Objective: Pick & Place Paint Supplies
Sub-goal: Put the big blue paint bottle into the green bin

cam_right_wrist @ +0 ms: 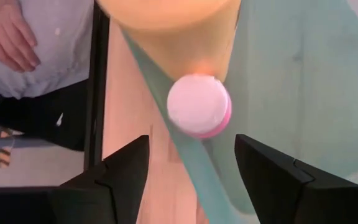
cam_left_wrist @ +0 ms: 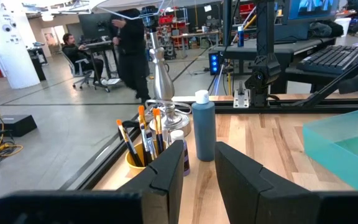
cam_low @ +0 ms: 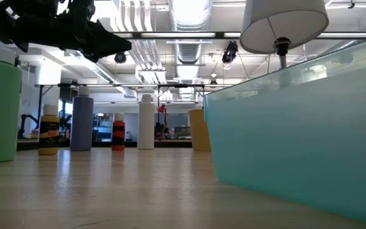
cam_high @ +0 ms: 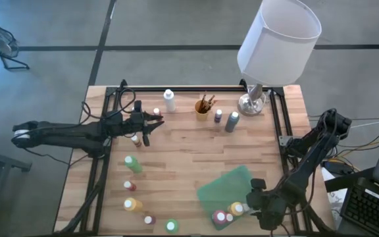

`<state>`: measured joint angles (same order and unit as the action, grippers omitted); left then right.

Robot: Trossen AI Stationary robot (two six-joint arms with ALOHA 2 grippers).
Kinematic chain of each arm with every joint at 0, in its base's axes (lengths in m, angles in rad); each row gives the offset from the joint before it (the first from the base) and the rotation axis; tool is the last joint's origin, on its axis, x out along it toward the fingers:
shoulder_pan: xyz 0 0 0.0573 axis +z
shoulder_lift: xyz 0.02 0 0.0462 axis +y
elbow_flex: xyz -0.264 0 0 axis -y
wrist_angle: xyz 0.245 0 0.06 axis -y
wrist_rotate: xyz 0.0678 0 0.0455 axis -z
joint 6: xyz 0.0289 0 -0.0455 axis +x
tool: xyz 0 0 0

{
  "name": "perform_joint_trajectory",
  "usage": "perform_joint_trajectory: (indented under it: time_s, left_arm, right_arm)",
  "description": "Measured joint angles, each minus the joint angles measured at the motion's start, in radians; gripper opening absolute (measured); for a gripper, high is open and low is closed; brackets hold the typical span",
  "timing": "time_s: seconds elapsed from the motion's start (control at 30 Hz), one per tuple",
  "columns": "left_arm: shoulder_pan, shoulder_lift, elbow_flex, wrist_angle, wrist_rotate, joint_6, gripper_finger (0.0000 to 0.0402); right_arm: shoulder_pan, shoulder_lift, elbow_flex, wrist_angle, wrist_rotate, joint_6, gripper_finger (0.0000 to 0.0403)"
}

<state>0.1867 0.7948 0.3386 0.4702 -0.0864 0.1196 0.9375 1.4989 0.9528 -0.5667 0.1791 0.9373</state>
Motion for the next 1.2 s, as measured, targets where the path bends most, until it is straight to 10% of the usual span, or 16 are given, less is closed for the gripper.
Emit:
perform_joint_trajectory:
  time_s: [0.47, 0.73, 1.2]
  left_arm:
    - [0.0, 0.0, 0.0, 0.0, 0.0, 0.0, 0.0097]
    - [0.001, 0.0, 0.0, 0.0, 0.0, 0.0, 0.0097]
    - [0.001, 0.0, 0.0, 0.0, 0.0, 0.0, 0.0097]
  right_arm:
    - [0.0, -0.147, 0.075, -0.282, 0.084, 0.005, 0.0209]
    - [-0.037, -0.324, 0.075, -0.417, 0.347, -0.065, 0.0189]
    - [-0.467, -0.512, 0.044, -0.449, 0.512, -0.391, 0.0189]
